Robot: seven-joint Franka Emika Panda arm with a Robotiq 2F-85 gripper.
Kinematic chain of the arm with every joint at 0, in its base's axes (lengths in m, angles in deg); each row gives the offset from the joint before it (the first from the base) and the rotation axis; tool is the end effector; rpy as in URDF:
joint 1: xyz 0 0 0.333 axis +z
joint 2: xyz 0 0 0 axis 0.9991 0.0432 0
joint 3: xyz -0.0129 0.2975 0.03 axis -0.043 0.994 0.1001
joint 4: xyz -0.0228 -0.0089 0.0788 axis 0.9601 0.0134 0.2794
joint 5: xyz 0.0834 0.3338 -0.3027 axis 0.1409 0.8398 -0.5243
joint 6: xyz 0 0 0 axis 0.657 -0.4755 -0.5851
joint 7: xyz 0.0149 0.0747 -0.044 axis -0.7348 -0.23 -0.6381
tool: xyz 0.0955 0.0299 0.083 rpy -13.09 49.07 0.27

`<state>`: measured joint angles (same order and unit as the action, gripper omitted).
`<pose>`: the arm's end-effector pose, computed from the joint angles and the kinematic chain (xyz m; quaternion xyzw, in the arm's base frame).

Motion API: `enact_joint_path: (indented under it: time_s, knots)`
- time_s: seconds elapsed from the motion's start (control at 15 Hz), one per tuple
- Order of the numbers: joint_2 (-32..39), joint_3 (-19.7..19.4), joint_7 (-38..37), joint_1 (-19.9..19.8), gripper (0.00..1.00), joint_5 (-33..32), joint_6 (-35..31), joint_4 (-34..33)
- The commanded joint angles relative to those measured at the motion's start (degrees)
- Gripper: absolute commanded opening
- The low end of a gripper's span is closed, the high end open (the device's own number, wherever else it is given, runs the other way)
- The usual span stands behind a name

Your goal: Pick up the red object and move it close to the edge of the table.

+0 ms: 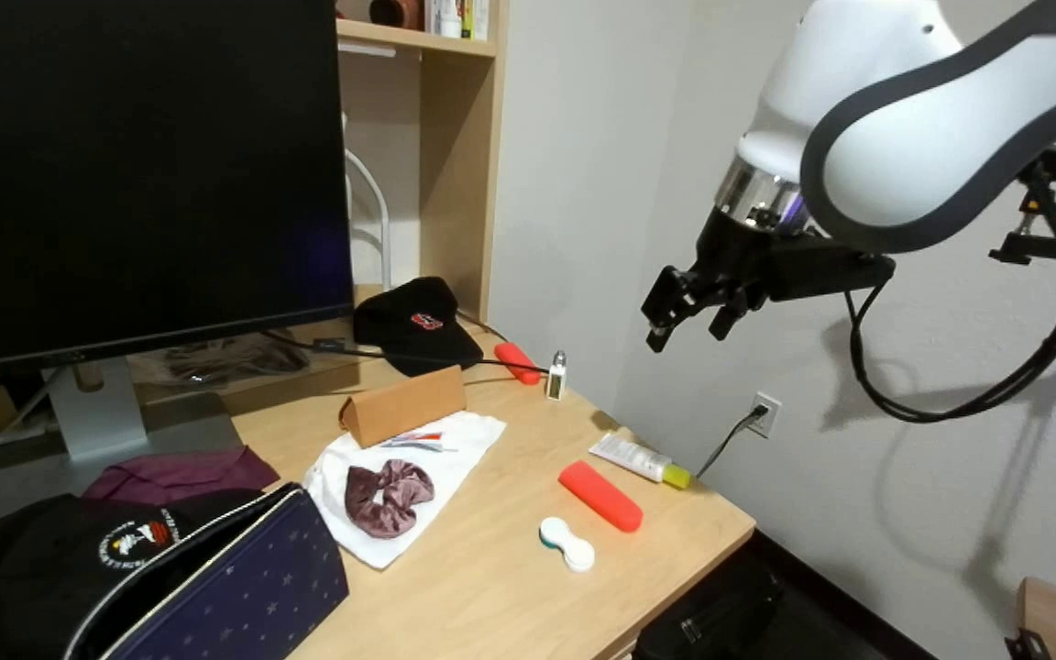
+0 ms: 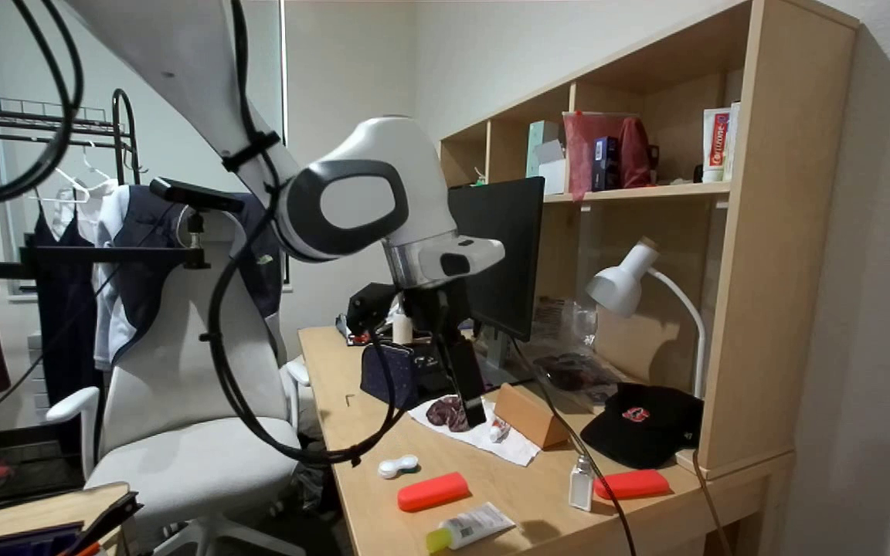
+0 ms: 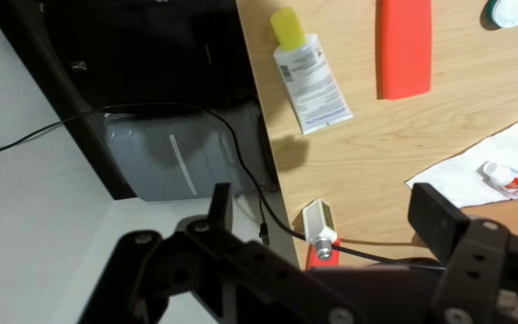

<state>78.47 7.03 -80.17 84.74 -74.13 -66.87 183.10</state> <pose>0.5240 -0.1054 0.2571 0.9705 -0.1885 0.1453 0.0380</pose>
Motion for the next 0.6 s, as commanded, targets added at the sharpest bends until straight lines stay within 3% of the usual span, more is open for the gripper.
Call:
enact_joint_path:
  time_s: [0.0,0.13,0.53]
  knots:
    - [-5.42,3.67,-5.09,-4.23,1.00,-6.25,6.07,0.76]
    - [-4.27,3.79,-2.05,-4.55,1.00,-3.40,4.84,0.22]
    - [-5.38,4.84,-2.69,-5.16,1.00,-3.98,6.21,0.22]
